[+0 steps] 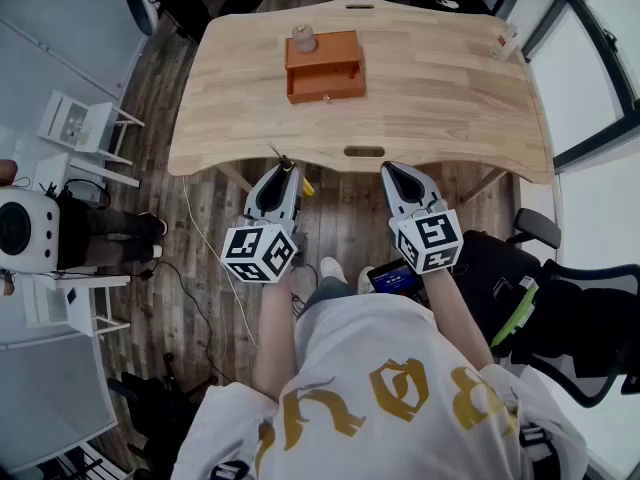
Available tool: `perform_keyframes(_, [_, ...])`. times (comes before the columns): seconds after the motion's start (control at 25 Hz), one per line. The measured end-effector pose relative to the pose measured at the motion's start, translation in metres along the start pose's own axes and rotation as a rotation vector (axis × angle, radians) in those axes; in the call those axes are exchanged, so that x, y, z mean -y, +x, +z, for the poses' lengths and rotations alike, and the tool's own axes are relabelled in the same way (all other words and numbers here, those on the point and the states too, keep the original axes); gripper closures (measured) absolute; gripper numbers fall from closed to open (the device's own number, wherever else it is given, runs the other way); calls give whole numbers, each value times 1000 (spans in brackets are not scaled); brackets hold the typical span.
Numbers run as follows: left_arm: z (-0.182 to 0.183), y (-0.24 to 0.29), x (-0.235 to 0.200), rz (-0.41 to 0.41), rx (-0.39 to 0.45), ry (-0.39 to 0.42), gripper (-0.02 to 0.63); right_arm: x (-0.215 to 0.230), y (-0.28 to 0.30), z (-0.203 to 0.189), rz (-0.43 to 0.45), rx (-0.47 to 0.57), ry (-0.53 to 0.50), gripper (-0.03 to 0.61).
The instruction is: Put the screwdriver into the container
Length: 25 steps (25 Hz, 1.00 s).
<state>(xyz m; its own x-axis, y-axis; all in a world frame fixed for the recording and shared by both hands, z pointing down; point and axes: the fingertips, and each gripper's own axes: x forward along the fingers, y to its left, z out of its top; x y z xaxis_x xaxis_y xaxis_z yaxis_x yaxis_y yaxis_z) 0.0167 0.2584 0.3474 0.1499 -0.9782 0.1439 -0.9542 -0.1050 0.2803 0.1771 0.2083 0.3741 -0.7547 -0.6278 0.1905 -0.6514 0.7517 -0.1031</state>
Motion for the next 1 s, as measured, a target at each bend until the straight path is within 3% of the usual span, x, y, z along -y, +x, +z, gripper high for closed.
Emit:
perform_keyframes(0.28, [-9, 0, 2, 26, -39, 62, 531, -1, -3, -5, 10, -25, -9, 568])
perform_keyframes(0.76, [-32, 12, 11, 27, -96, 66, 531, 1, 0, -18, 47, -78, -41, 568])
perform_keyframes(1.0, [-27, 19, 4, 14, -77, 66, 531, 9, 16, -21, 43, -93, -44, 568])
